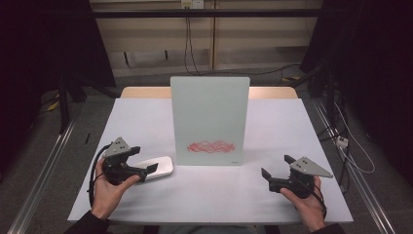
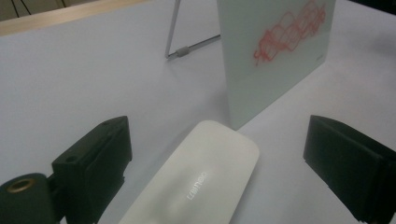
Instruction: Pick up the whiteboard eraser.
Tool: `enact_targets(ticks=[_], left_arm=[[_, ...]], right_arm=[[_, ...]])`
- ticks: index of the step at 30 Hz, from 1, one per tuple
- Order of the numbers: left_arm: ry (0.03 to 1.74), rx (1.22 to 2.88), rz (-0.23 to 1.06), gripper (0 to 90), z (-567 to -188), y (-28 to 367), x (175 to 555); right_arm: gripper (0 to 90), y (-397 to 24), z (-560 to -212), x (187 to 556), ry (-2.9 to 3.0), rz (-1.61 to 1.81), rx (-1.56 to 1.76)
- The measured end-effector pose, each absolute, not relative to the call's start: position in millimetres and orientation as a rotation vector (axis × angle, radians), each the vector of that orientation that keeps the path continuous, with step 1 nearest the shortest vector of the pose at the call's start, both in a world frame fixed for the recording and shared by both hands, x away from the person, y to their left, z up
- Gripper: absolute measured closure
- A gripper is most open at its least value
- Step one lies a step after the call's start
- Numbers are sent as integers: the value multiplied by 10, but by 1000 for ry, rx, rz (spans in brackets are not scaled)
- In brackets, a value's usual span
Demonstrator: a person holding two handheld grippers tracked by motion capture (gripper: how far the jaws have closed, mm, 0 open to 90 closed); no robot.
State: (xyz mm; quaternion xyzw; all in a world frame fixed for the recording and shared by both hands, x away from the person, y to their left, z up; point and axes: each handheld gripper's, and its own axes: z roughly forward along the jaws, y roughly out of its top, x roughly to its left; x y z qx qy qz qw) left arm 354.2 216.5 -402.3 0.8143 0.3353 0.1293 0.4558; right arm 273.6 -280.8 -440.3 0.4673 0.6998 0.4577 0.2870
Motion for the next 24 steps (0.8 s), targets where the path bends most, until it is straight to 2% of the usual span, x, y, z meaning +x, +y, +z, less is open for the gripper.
enact_targets(ticks=[16,19,24], left_arm=[[780,2127,262,62,-4024,2095,3767],[774,2136,251,106,-4008,2071,3802],[774,2203,227,122,-4056,2033,3826]], right_arm=[[58,-2798,-4404,2743,1875,1226,1246],[58,-2796,-4403,2743,1876,1224,1247],[59,-2797,-4403,2742,1877,1225,1247]])
